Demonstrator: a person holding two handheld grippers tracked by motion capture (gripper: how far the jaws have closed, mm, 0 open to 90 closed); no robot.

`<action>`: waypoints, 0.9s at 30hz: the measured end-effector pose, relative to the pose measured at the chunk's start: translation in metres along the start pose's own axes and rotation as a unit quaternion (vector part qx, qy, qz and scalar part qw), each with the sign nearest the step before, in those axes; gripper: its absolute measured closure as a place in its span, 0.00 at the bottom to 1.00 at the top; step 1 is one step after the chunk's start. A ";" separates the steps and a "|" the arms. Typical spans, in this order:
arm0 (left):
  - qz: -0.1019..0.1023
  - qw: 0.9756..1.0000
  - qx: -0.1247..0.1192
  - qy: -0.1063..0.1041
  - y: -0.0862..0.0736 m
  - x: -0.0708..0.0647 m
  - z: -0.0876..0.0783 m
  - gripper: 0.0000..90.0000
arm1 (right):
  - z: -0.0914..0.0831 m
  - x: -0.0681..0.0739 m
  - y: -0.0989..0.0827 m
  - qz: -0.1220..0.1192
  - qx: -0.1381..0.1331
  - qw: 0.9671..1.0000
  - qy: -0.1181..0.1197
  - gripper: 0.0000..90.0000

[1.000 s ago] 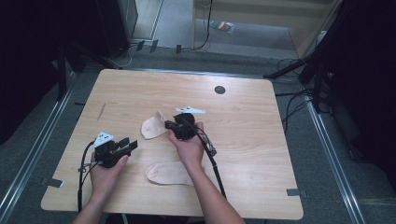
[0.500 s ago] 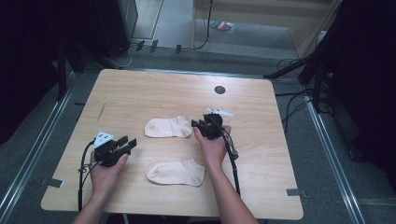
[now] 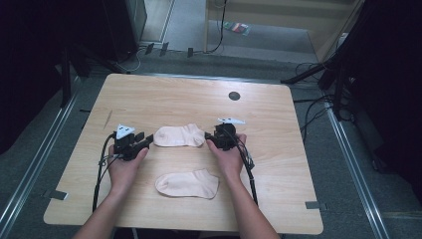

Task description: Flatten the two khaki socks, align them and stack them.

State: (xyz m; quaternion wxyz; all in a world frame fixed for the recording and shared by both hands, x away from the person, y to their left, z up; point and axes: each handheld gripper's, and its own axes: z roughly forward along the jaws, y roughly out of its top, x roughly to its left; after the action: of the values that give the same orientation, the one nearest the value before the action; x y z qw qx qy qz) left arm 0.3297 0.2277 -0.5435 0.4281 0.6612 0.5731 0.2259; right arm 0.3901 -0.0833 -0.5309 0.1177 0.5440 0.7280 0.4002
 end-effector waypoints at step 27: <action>0.031 0.997 0.061 0.020 0.007 -0.012 0.028 0.75 | 0.024 0.024 -0.005 -0.127 0.006 0.991 -0.033 0.69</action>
State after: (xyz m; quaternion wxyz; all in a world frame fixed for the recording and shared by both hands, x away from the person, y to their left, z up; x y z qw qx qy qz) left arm 0.3525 0.2075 -0.5506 0.3680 0.6988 0.5738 0.2167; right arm 0.3921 -0.0517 -0.5445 0.1884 0.4607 0.7895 0.3590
